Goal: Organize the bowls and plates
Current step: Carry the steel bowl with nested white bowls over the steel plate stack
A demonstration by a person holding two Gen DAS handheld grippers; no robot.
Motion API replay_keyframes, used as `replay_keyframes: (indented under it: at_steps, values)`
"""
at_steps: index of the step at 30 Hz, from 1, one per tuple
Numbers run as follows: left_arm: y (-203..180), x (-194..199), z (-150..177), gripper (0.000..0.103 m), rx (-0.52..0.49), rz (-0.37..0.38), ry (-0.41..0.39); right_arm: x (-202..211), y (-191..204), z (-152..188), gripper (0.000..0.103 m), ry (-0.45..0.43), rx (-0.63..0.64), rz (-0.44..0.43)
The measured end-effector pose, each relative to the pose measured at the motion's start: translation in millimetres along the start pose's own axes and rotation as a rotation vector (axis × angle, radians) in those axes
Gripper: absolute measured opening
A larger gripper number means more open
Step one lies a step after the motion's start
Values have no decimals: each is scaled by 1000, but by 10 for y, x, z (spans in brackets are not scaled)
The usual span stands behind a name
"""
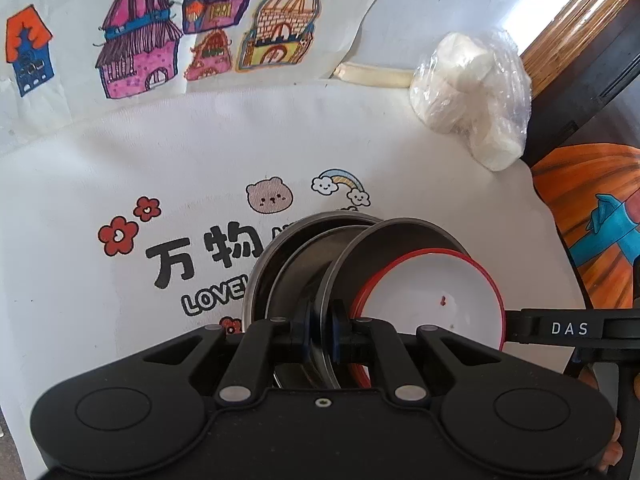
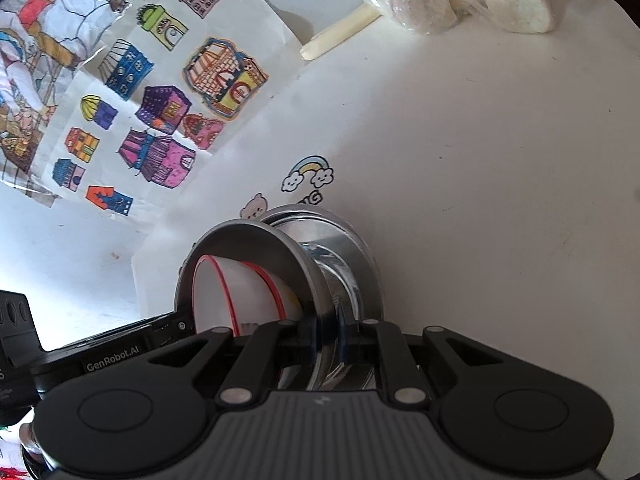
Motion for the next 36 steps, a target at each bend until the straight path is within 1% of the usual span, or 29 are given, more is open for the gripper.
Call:
replay_keyframes:
  at_steps: [8, 21, 28, 36]
  values:
    - [96, -101, -33, 8, 13, -26, 17, -176, -13, -45, 13, 34, -2, -2]
    - [178, -6, -151, 8, 7, -72, -30, -324, 124, -74, 13, 50, 20, -37]
    - [171, -19, -164, 8, 14, -73, -30, -337, 136, -78, 13, 58, 24, -45]
    - [180, -41, -189, 8, 24, -63, -39, -342, 123, -95, 13, 37, 21, -39]
Point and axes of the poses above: each gripper's, at about its wrist camera, not at the fingertips, and x roughly against the way its jaws point, y to its left, z to its underside, the point moved 6 cm from there along -x, roughly the way its jaws point, and after that the axes turned 7 degrees about z, right-handed, at the moved point
